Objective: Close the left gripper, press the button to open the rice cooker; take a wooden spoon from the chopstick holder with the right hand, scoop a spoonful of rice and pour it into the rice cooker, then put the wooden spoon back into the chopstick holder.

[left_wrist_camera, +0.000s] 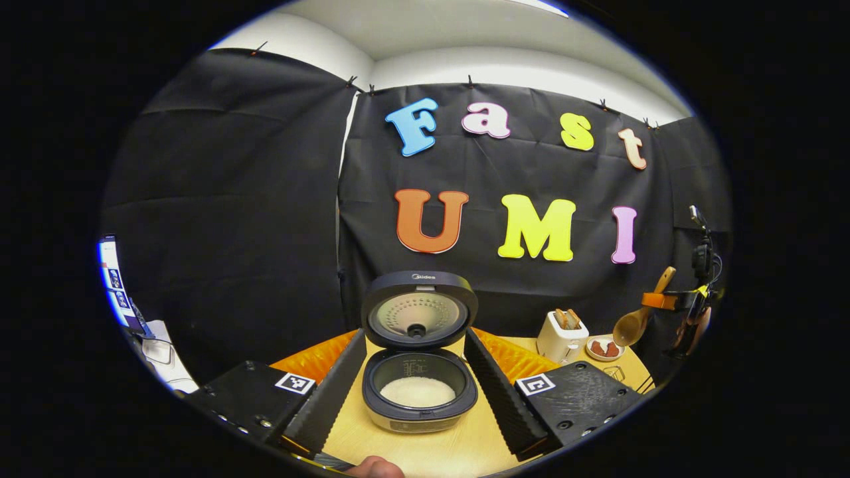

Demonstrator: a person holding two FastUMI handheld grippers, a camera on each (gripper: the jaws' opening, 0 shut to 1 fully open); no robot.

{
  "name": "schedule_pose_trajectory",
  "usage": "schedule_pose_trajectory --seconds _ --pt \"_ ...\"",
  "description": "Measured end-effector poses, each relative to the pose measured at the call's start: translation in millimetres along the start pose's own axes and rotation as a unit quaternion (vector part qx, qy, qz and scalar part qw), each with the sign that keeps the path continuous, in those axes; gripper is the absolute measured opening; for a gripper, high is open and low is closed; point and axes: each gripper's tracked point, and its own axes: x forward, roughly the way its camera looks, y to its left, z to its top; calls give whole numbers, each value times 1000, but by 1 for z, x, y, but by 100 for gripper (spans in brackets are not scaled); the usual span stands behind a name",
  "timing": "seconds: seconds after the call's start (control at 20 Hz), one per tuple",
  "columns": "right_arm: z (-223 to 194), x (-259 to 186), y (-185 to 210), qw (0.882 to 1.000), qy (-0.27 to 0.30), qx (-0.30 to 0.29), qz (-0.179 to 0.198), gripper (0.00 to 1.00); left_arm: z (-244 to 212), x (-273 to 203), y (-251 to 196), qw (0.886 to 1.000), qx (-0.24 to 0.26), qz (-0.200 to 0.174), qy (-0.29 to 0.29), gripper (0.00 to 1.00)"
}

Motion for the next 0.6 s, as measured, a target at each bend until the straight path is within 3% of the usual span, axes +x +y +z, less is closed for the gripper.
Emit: schedule_pose_trajectory --seconds 0.3,0.6 --pt "-73 37 -76 997 51 30 -43 11 -7 -3 -5 1000 -3 -3 26 95" --pt "-150 65 -110 988 104 90 -64 11 -11 -5 2 999 2 27 42 95"
